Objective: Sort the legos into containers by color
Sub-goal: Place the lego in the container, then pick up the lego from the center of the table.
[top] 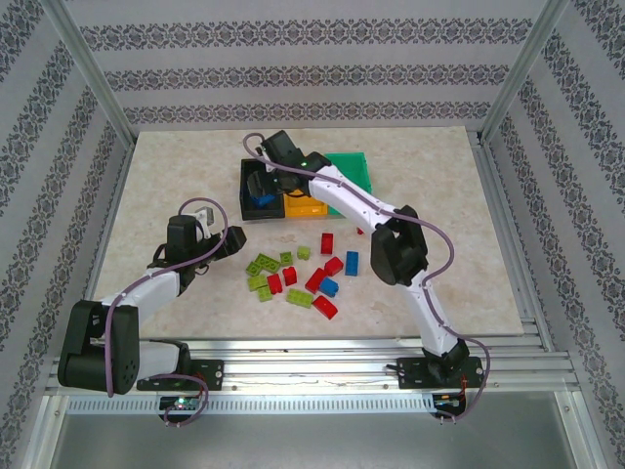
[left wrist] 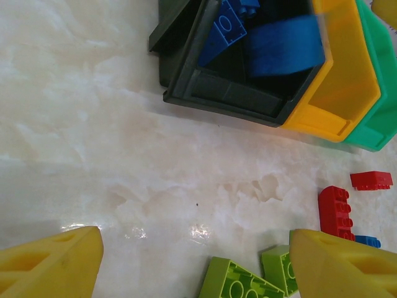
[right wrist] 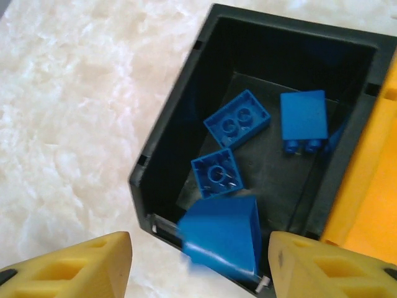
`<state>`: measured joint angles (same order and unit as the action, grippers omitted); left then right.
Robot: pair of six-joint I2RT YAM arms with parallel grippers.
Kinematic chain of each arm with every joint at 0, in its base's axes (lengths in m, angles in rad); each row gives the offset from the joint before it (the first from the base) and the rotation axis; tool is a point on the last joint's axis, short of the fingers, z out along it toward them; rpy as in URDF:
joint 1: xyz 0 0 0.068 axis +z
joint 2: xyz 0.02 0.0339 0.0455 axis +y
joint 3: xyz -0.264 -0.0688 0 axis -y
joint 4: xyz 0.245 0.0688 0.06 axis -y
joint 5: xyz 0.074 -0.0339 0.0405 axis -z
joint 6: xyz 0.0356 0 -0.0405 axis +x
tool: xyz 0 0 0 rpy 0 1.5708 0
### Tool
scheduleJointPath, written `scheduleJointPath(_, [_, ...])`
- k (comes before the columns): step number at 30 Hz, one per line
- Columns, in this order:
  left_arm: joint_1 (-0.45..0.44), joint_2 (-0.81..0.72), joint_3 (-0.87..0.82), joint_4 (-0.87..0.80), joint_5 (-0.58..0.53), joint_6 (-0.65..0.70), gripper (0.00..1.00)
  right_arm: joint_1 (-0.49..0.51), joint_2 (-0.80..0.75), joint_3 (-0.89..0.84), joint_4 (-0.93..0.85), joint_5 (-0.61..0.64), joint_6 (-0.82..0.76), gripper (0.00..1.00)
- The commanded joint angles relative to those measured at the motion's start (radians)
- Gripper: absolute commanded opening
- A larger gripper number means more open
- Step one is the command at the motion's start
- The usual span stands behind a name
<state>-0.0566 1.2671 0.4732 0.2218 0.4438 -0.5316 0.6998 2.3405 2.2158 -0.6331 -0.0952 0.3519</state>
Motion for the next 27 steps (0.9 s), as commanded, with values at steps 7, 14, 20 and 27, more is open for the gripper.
scheduleJointPath(7, [0.015,-0.018,-0.005,0.036,0.023,-0.012,0.79,0.03,-0.258,-0.357,0.042,0.018,-0.021,0.63])
scheduleJointPath(14, [0.016,-0.014,-0.008,0.043,0.034,-0.019,0.79,0.001,-0.579,-0.892,0.148,0.077,0.022,0.62])
scheduleJointPath(20, [0.015,0.003,-0.007,0.051,0.035,-0.021,0.79,-0.102,-0.786,-1.236,0.189,0.093,0.063,0.62])
scheduleJointPath(27, [0.015,-0.002,-0.013,0.06,0.035,-0.024,0.79,-0.14,-0.799,-1.33,0.208,0.084,0.09,0.62])
